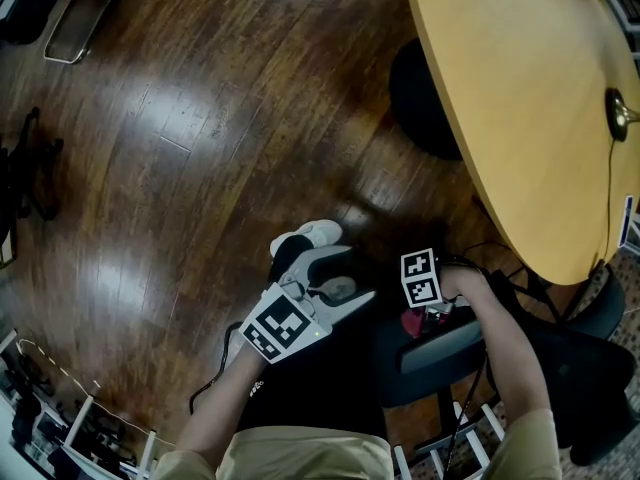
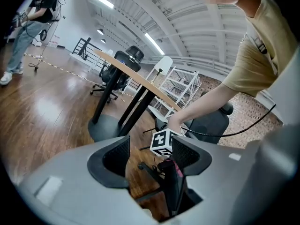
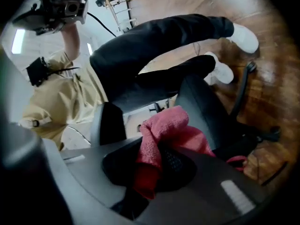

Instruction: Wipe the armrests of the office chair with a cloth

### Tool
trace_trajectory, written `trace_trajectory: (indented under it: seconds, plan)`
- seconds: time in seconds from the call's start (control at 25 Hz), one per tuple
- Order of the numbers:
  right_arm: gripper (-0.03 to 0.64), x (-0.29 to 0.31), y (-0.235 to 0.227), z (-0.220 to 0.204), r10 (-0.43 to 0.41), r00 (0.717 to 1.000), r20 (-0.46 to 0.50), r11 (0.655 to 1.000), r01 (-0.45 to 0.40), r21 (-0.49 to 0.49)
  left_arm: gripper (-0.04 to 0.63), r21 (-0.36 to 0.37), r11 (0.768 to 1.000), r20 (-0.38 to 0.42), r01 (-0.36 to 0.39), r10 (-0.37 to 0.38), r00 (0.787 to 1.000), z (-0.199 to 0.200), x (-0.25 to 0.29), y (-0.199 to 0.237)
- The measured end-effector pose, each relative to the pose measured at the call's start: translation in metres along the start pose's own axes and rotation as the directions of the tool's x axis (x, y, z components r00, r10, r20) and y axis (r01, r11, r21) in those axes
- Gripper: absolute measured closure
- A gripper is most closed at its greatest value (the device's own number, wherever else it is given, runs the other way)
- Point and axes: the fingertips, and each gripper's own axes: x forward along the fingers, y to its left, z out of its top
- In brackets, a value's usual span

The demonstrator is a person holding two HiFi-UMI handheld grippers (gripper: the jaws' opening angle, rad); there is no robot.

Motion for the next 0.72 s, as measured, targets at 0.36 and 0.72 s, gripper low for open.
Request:
trace_trajectory:
  seconds: [0.36, 0.72]
  plan:
    - [0.565, -0.028, -0.147, 0.003, -0.537, 0.836, 0.110, 0.843, 0.528, 0.101, 0.331, -0.003, 1.000, -0.029, 0.024, -0.024, 0.999, -0.007, 0.011, -0.004]
    - [0.563, -0.058, -0.130, 0.005, -0.669, 0.731, 0.136, 0.743, 0.663, 0.090, 0.331, 0.009, 1.000, -0.056, 0.029, -0.029, 0.998, -0.015, 0.007, -0.004]
